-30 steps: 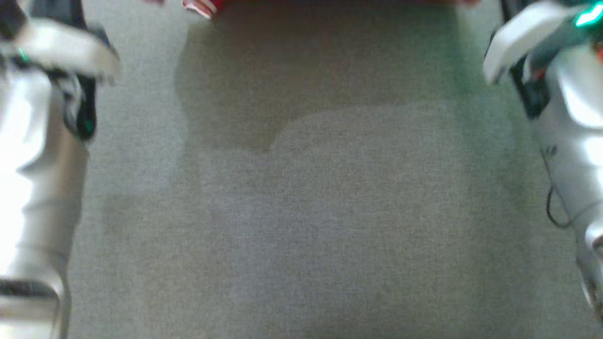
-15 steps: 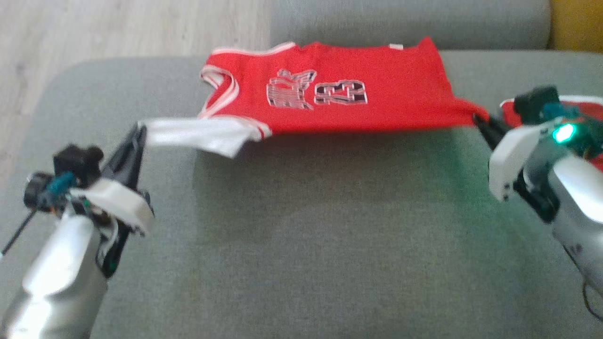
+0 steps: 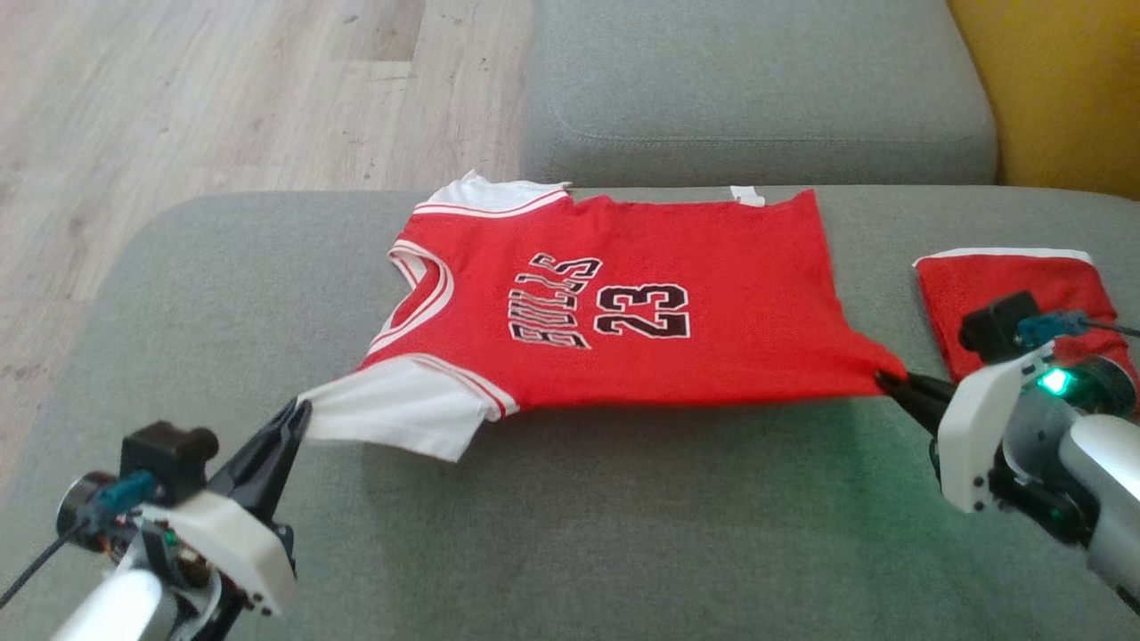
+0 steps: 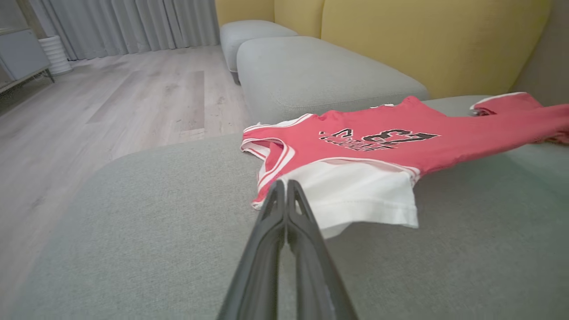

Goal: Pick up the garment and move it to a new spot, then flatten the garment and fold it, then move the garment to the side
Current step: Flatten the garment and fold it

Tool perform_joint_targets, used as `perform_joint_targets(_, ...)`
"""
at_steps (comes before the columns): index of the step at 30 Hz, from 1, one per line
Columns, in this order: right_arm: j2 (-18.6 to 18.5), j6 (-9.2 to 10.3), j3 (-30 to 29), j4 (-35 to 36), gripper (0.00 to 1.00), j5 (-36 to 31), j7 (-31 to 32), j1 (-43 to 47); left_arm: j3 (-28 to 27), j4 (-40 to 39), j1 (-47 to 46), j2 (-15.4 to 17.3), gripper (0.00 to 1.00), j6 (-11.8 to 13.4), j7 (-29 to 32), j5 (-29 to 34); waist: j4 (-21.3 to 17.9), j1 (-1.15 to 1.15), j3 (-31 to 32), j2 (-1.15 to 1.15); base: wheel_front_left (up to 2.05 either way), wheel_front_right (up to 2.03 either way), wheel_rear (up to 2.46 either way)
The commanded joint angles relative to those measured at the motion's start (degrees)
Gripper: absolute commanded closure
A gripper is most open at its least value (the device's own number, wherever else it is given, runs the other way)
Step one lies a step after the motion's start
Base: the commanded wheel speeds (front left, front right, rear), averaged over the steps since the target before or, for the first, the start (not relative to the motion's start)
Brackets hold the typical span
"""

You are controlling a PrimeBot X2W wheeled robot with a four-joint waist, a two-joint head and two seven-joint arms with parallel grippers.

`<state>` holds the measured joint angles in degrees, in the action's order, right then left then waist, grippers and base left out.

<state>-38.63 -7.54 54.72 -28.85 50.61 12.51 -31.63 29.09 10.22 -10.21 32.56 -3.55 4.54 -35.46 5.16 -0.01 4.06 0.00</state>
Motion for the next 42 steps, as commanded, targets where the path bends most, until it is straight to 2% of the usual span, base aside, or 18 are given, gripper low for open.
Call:
perform_joint_targets(1, -2.79, 0.05, -0.44, 2.58, 1.00, 1.17, 0.62, 0.32, -3.78, -4.37, -2.14, 3.36, 1.00, 1.37, 0.63, -0.44, -0.19, 0.01, -0.13, 0.00, 0.00, 0.00, 0.00)
perform_joint_targets(6, -4.26, 0.05, -1.84, 5.35, 1.00, 2.15, 1.59, 0.86, -3.85, -9.55, -1.38, 4.86, 1.00, 3.42, 2.80, 0.38, -0.46, 0.01, -1.30, 0.00, 0.00, 0.00, 0.00)
perform_joint_targets(15, -2.63, 0.05, -4.99, 5.69, 1.00, 0.56, 2.76, -2.08, -3.20, -7.22, -8.19, 4.33, 1.00, 2.92, 4.67, 1.90, -1.13, 0.01, -6.05, 0.00, 0.00, 0.00, 0.00)
perform_joint_targets(24, 1.15, 0.05, -7.97, 2.37, 1.00, -1.26, 4.14, -8.00, -1.51, 2.42, -20.40, 2.60, 1.00, -0.17, 5.60, 4.17, -1.84, 0.01, -11.90, 0.00, 0.00, 0.00, 0.00)
perform_joint_targets(30, 3.58, 0.05, -7.39, -0.89, 1.00, -2.93, 5.54, -11.50, 1.69, 10.53, -28.96, 0.58, 1.00, -2.20, 6.42, 6.42, -2.40, 0.01, -15.00, 0.00, 0.00, 0.00, 0.00)
perform_joint_targets(41, 7.48, 0.05, -5.22, -6.13, 1.00, -4.85, 6.08, -17.30, 8.69, 26.91, -41.88, -2.82, 1.00, -3.69, 3.85, 11.28, -4.11, 0.01, -20.46, 0.00, 0.00, 0.00, 0.00)
perform_joint_targets(42, 7.76, 0.05, -5.37, -6.96, 1.00, -5.26, 5.60, -17.94, 9.19, 28.20, -42.83, -3.27, 0.67, -3.73, 3.27, 11.51, -4.19, 0.01, -20.80, 0.00, 0.00, 0.00, 0.00)
